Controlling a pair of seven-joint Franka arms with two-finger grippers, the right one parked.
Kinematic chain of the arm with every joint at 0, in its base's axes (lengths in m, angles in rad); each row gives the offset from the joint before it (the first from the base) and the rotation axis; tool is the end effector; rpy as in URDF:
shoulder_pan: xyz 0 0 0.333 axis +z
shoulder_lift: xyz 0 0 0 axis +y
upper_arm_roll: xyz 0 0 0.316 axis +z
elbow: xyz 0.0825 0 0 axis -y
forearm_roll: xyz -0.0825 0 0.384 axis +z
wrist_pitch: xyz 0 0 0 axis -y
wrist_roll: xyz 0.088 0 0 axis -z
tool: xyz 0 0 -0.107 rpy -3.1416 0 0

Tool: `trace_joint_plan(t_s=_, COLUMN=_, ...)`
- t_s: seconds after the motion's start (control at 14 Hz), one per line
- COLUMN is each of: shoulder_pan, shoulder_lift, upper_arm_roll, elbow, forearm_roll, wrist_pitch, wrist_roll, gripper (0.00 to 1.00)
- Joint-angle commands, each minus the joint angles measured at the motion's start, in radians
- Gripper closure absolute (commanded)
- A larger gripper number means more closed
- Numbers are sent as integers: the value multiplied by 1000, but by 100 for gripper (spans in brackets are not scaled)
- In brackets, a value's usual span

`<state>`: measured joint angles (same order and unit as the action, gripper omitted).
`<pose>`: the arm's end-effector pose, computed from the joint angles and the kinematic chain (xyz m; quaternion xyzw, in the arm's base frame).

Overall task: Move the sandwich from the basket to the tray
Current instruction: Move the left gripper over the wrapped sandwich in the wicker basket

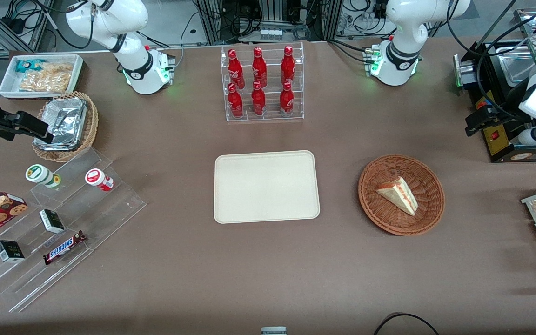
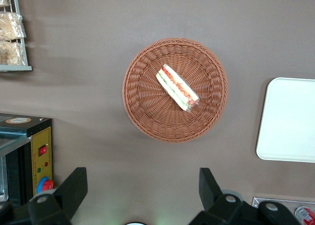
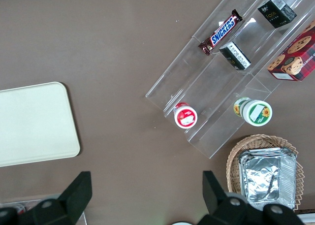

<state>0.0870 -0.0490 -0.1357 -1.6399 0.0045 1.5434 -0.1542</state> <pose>0.5348 -0.0274 0.6161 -0.9983 -0.0529 0.0233 0.0080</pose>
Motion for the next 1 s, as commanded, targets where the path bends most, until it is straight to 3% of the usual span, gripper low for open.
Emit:
trace_joint_plan(t_s=0.0, shoulder_pan=17, shoulder_lift=11, upper_arm_roll=-12, elbow=22, forearm_roll=-14, wrist_pitch=-17, wrist_roll=18, gripper=0)
trace_joint_plan(t_s=0.5, shoulder_pan=13, shoulder_lift=87, upper_arm_roll=-12, elbow=-43, forearm_roll=-6, wrist_pitch=4, wrist_roll=-1, gripper=0)
trace_joint_plan(t_s=0.93, shoulder_pan=4, shoulder_lift=78, upper_arm_roll=-16, elbow=-308, forearm_roll=-8, wrist_pitch=337, wrist_roll=-197, gripper=0)
